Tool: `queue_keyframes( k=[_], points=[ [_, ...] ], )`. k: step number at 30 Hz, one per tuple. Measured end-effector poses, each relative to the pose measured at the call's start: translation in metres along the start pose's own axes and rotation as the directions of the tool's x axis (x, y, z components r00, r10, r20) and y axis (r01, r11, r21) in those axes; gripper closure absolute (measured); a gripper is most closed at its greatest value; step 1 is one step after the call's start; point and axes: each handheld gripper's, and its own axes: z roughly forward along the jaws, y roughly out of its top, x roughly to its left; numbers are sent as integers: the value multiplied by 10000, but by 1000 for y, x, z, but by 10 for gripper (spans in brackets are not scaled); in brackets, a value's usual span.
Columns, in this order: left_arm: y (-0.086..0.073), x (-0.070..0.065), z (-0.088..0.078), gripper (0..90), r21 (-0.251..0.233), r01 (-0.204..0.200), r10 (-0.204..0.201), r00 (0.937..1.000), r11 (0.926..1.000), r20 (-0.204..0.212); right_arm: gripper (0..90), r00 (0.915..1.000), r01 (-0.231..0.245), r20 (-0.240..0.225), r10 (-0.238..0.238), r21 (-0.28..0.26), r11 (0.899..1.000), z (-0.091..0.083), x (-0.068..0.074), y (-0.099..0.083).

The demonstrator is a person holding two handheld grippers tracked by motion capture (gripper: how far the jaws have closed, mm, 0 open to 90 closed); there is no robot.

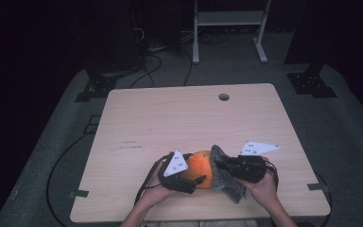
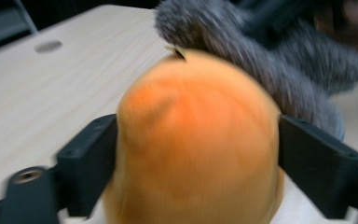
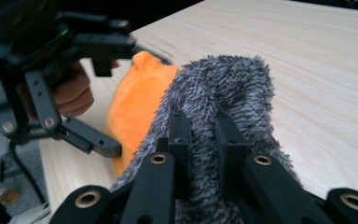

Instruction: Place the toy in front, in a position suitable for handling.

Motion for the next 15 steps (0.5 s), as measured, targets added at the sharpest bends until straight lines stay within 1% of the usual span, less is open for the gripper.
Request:
queue_keyframes(
  k=[1, 2, 3, 4, 5, 6, 7, 8, 9, 10, 11, 13, 14, 15],
  points=[
    [0, 1, 0, 110, 79, 137, -137, 9999, 9999, 49, 784, 9997, 215, -85, -215, 26, 9998, 1, 4, 1],
    [0, 1, 0, 114, 195, 78, -80, 9999, 9998, 79, 784, 9994, 332, -117, -331, 77, 9994, 2, 8, 2],
    [-2, 3, -1, 148, 241, -129, 127, 9999, 9996, 101, 784, 9984, 562, -65, -562, 84, 9984, 3, 12, 3],
    [-5, 4, -3, 202, 188, -122, 119, 9998, 9997, 156, 784, 9976, 691, 0, -692, 152, 9975, 4, 12, 3],
    [-6, 6, -5, 234, 206, -81, 76, 9996, 9998, 259, 784, 9986, 537, -41, -536, 91, 9985, 3, 9, 2],
    [-7, 8, -6, 247, 259, -116, 107, 9994, 9996, 325, 784, 9995, 291, -95, -291, 36, 9996, 2, 4, 1],
    [-9, 11, -8, 259, 328, -243, 229, 9989, 9992, 416, 784, 9999, 166, 10, -166, 110, 9998, 1, 1, 0],
    [-10, 13, -9, 268, 362, -265, 246, 9984, 9990, 510, 784, 9996, 98, 273, -106, 311, 9995, 1, -4, -3],
    [-13, 16, -11, 270, 388, -162, 132, 9970, 9991, 764, 784, 9993, 12, 365, -28, 458, 9990, 2, -8, -5],
    [-15, 19, -13, 270, 447, -161, 119, 9956, 9989, 933, 786, 9988, -317, 397, 292, 631, 9975, 2, -14, -8],
    [-16, 19, -14, 271, 428, -206, 162, 9948, 9989, 1008, 786, 9980, -528, 395, 501, 702, 9961, 2, -16, -10],
    [-17, 20, -15, 270, 459, -361, 309, 9934, 9983, 1107, 786, 9982, -525, 301, 511, 503, 9974, -1, -14, -7],
    [-17, 20, -16, 268, 445, -417, 364, 9929, 9981, 1135, 785, 9990, -344, 288, 336, 282, 9990, -2, -9, -4],
    [-18, 20, -16, 267, 419, -453, 403, 9926, 9981, 1147, 785, 9993, -271, 254, 267, 135, 9995, -3, -6, -1]
  ],
)
